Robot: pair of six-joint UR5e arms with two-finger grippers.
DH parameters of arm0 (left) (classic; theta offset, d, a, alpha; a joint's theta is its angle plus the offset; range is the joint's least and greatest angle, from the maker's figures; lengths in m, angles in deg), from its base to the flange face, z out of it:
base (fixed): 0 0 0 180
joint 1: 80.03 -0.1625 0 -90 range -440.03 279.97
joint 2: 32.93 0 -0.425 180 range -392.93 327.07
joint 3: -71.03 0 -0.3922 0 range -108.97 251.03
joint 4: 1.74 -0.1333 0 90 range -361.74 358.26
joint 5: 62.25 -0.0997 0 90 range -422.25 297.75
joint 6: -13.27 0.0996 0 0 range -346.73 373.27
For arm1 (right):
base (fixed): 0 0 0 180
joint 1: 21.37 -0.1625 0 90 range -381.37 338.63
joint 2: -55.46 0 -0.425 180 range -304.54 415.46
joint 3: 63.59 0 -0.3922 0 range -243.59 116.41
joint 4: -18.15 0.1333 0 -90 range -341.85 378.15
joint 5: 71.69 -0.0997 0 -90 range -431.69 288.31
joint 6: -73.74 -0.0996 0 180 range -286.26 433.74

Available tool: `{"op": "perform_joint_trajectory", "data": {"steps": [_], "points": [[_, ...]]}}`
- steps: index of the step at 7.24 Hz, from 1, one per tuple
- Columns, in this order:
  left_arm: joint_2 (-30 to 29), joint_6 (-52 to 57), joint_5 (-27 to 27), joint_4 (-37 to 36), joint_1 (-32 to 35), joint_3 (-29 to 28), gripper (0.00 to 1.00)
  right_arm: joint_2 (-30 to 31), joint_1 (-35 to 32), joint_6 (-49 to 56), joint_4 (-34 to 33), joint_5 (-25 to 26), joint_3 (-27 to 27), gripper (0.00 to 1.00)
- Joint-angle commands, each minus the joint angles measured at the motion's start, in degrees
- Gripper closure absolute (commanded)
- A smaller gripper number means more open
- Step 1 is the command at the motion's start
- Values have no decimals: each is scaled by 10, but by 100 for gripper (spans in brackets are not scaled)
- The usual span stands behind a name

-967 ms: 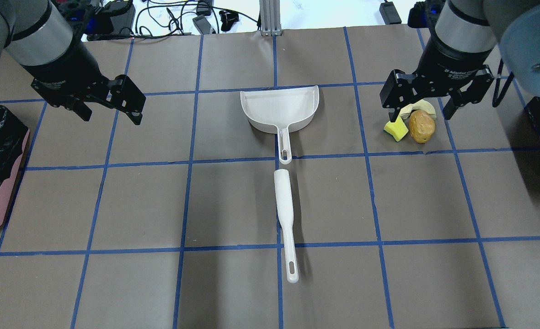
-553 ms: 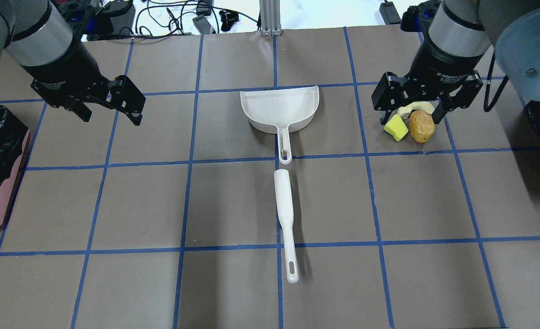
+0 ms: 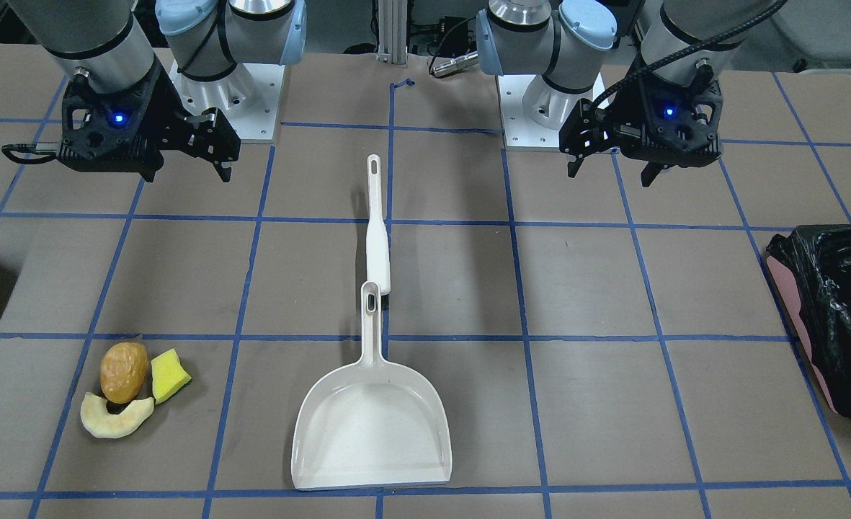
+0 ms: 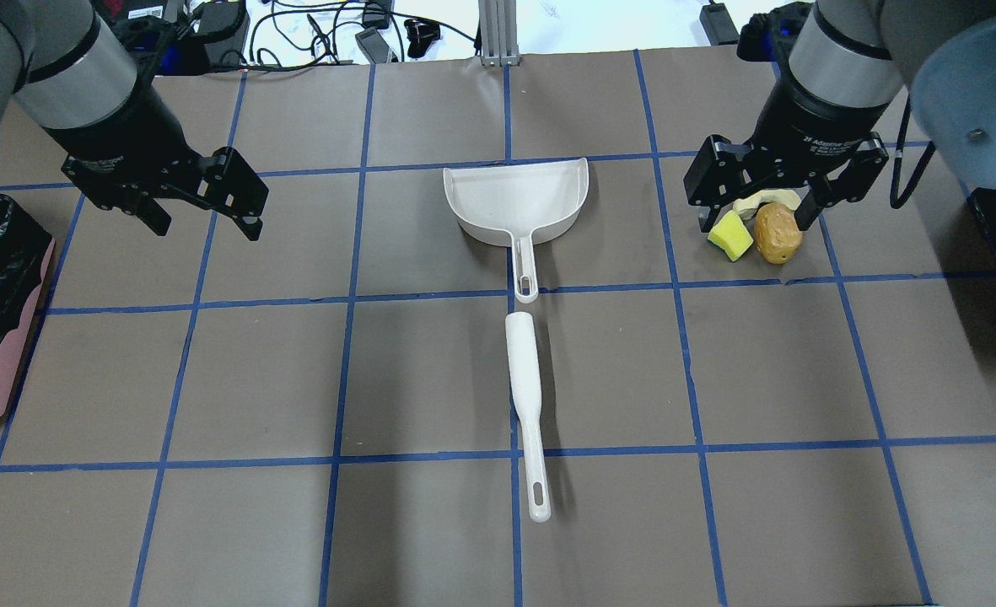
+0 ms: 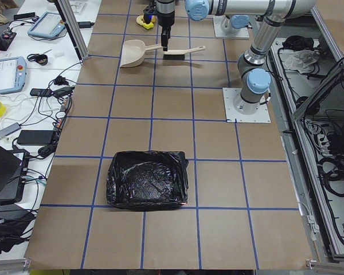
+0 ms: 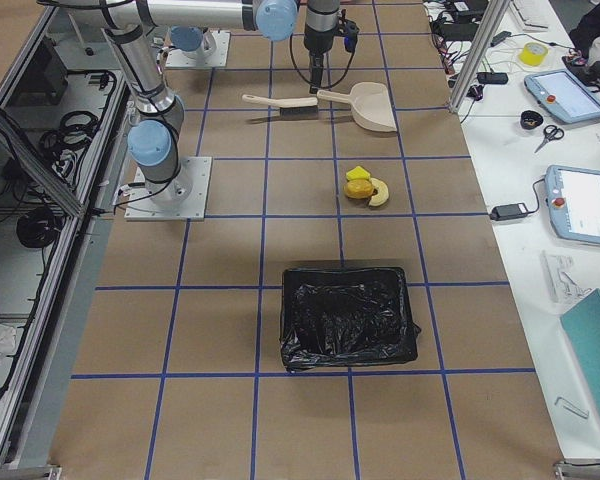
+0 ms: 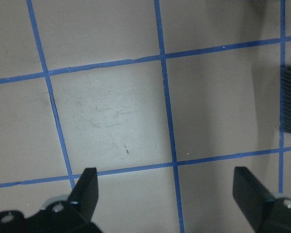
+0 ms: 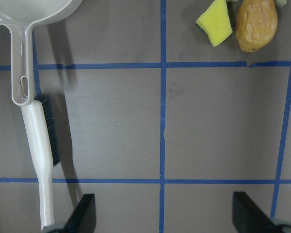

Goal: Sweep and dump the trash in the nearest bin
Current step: 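Move the right gripper toward the dustpan while the left approaches the brush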

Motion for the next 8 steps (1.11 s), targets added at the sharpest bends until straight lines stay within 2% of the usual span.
{"op": "perform_joint_trajectory", "data": {"steps": [1,4,7,8], "points": [[0,4,-2,-16,-1,11,0,1,0,0,0,-2,-4,0],[0,6,-2,-16,-1,14,0,-1,0,-5,0,-4,-1,0],[12,13,0,-15,2,41,0,-6,0,-10,-2,-6,2,0],[17,6,5,-15,7,51,0,-22,-7,-17,-34,-5,1,0]]}}
